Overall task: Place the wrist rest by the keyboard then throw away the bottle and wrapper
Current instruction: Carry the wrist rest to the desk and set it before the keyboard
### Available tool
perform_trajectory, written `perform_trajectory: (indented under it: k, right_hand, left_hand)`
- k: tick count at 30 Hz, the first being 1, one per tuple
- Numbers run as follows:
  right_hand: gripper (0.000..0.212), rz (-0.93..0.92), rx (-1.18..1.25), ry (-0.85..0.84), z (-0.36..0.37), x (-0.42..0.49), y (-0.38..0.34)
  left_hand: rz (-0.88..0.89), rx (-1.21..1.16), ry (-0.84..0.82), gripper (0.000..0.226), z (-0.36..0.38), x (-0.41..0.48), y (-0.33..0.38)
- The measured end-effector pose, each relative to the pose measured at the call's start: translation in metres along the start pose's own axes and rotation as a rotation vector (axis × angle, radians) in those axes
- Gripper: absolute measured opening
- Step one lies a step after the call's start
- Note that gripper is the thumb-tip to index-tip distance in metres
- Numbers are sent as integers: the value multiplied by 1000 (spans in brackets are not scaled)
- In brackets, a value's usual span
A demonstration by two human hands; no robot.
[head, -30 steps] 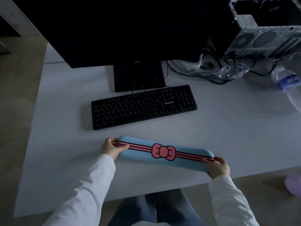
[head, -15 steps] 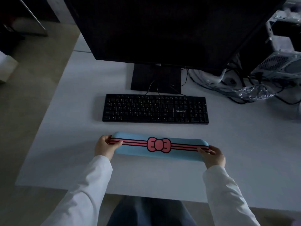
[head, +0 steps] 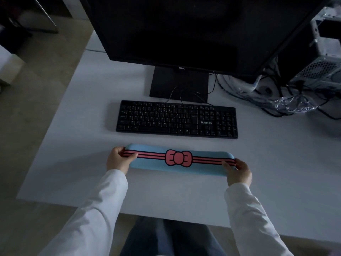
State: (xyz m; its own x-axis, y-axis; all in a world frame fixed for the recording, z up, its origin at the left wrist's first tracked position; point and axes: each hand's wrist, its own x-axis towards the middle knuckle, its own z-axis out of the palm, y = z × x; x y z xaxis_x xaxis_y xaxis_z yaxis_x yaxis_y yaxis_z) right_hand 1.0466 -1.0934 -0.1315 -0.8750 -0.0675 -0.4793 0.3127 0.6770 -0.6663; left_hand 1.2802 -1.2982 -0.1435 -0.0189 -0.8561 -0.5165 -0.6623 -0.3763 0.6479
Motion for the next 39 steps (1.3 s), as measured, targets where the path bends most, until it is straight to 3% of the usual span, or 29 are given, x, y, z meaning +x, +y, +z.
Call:
perform_trajectory:
  k: [8, 13, 16, 19, 23, 27, 33, 39]
  right_hand:
    - [43, -29, -66, 3, 4, 3, -2]
    - [46, -30, -54, 69, 4, 2, -1]
    - [42, -106, -49, 138, 10, -4, -2]
    - [32, -426, -167, 150, 29, -13, 1]
    - [39, -922, -400, -28, 73, -33, 9]
    - [35, -1176, -510, -133, 109, -30, 26]
    - [45, -1199, -675, -115, 113, -22, 36]
    - [52, -1081, -736, -26, 95, -4, 45]
  left_hand:
    - [-1, 48, -1, 50, 2, 8, -1]
    - [110, 242, 181, 45, 1, 3, 2]
    - [233, 215, 263, 33, 7, -3, 9]
    - [405, 231, 236, 28, 28, -17, 17]
    - [733, 328, -7, 36, 72, -35, 13]
    - [946, 548, -62, 42, 109, -30, -11]
    - [1012, 748, 15, 44, 112, -22, -24]
    - [884, 777, 129, 51, 88, -7, -34]
